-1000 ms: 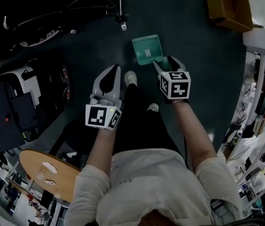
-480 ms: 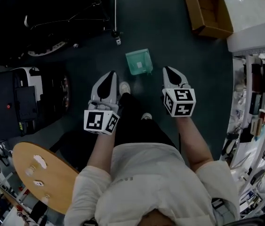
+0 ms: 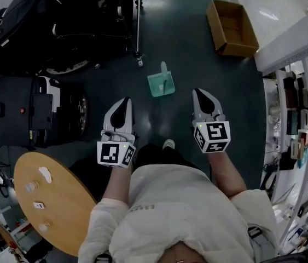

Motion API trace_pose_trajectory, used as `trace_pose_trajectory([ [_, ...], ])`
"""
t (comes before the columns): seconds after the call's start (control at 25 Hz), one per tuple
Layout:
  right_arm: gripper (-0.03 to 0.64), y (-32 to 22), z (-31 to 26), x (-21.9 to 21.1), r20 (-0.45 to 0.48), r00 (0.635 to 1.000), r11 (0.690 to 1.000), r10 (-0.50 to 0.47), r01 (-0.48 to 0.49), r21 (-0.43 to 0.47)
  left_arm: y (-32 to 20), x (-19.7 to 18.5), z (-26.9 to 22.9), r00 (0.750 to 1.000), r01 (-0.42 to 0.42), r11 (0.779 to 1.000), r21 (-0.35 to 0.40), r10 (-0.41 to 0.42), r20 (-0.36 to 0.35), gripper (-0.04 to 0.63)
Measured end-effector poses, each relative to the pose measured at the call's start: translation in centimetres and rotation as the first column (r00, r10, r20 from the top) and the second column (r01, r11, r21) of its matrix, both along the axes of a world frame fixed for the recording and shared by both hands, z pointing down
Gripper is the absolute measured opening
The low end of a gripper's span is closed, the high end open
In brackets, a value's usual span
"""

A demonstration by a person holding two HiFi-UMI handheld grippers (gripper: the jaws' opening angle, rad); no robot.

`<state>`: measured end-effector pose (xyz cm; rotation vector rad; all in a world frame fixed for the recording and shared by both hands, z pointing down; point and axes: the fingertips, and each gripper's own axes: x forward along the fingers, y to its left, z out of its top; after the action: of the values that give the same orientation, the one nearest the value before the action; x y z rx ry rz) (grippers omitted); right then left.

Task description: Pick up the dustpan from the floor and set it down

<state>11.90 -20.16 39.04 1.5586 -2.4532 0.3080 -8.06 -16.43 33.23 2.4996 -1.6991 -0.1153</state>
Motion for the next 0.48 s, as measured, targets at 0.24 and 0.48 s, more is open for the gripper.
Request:
trace_pose_trajectory([
  [0.24, -0.009, 5.9, -1.9, 0.9, -0.027, 1.0, 0.996, -0.012, 0.014, 0.084, 5.4, 1.9, -0.7, 0.998, -0.058, 0.998, 0.03, 0.057, 0.028, 0.017],
  [0.48, -0.009, 14.3, -2.3, 1.2, -0.036, 0.999, 0.997, -0.015, 0.018, 0.079, 13.5, 2.8, -2.9, 0.996, -0.087, 0.992, 0.095, 0.083, 0.045, 0.017],
])
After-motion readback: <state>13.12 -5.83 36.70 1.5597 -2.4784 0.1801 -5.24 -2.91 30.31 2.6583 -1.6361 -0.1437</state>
